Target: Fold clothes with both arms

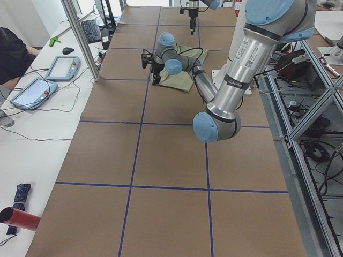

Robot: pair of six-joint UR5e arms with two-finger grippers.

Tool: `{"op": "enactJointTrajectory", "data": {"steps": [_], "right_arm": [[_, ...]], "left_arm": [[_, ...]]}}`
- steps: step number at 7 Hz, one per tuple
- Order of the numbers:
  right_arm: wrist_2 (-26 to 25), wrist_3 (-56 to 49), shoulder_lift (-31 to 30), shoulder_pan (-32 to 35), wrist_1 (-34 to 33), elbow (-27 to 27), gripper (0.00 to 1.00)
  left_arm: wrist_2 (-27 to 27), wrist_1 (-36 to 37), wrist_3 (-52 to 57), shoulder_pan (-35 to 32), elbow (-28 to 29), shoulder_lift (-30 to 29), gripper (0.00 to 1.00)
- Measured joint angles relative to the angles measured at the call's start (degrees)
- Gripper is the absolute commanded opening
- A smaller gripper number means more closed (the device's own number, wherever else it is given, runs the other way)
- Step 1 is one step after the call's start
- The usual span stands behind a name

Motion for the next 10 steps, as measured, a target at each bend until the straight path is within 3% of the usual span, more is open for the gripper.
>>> {"op": "enactJointTrajectory", "data": {"steps": [2, 4, 7, 10], "right_arm": [[0.5, -0.1, 3.9, 6.2, -0.1, -0.2, 1.0], [0.6, -0.1, 5.9, 7.8, -0.1, -0.5, 1.0], [0.5, 0.0, 6.5, 8.0, -0.1, -1.1, 1.0], [0.5, 0.0, 6.5, 8.2, -0.1, -1.2, 1.0]], "left_arm": [[1.0, -1.0, -13.3, 10.3, -0.5, -0.2, 0.99], [4.4, -1.1, -18.8, 16.6, 0.8, -0.4, 0.99], [5.6, -1.2, -21.4, 18.5, 6.7, -2.0, 0.98], [5.7, -1.1, -21.9, 18.6, 8.2, -2.7, 0.96]]}}
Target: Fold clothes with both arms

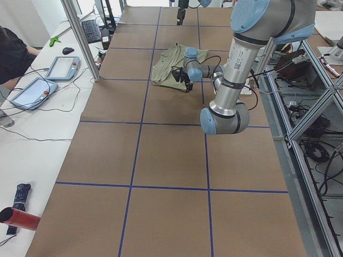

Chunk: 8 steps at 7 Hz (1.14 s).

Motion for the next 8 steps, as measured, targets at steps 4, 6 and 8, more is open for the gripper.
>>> {"op": "enactJointTrajectory", "data": {"steps": [4, 6, 8], "right_arm": [[-0.1, 0.0, -0.1, 0.1, 0.0, 0.0, 1.0], [0.0, 0.0, -0.2, 0.0, 0.0, 0.0, 1.0], [0.0, 0.0, -0.3, 0.0, -0.1, -0.1, 1.0]], "left_arm": [[-0.1, 0.4, -0.1, 0.7, 0.0, 0.2, 0.82], [-0.1, 0.6, -0.1, 1.0, -0.2, 0.3, 0.45], [-0.2, 0.6, -0.1, 1.0, -0.5, 0.5, 0.23]]}}
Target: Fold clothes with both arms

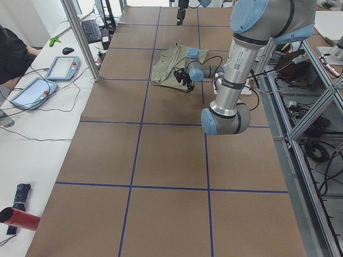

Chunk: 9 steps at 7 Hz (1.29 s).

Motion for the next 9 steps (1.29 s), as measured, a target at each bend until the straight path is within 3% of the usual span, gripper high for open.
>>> {"op": "enactJointTrajectory", "data": {"steps": [1, 6, 9], "right_arm": [[0.0, 0.0, 0.0, 0.0, 0.0, 0.0, 1.0], [0.0, 0.1, 0.3, -0.1, -0.2, -0.1, 1.0], [-0.1, 0.1, 0.4, 0.0, -0.1, 0.0, 1.0]], "left_arm": [[0.0, 0.0, 0.0, 0.0, 0.0, 0.2, 0.0], [0.1, 0.5, 0.2, -0.8, -1.0, 0.4, 0.0], [0.1, 1.6, 3.5, -5.8, -0.8, 0.3, 0.0]]}}
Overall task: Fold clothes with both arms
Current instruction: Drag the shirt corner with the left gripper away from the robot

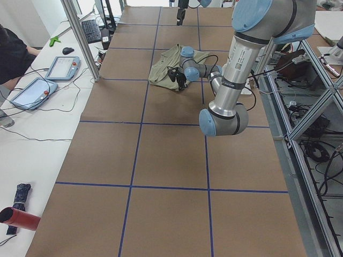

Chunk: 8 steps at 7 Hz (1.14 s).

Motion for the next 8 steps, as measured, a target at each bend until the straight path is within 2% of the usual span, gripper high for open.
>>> {"op": "enactJointTrajectory", "data": {"steps": [4, 5, 7, 8], "right_arm": [[-0.2, 0.0, 0.0, 0.1, 0.1, 0.0, 1.0], [-0.2, 0.0, 0.0, 0.1, 0.2, 0.0, 1.0], [-0.3, 0.0, -0.1, 0.1, 0.2, 0.1, 1.0], [-0.3, 0.0, -0.1, 0.1, 0.2, 0.1, 1.0]], "left_arm": [[1.3, -2.6, 12.1, -9.7, 4.6, -1.0, 0.0], [2.2, -6.5, 14.4, -11.5, 8.9, -2.4, 0.0], [3.5, -16.3, 18.3, -15.1, 22.7, -8.6, 0.0], [4.3, -19.1, 20.4, -16.7, 27.7, -11.3, 0.0]]}}
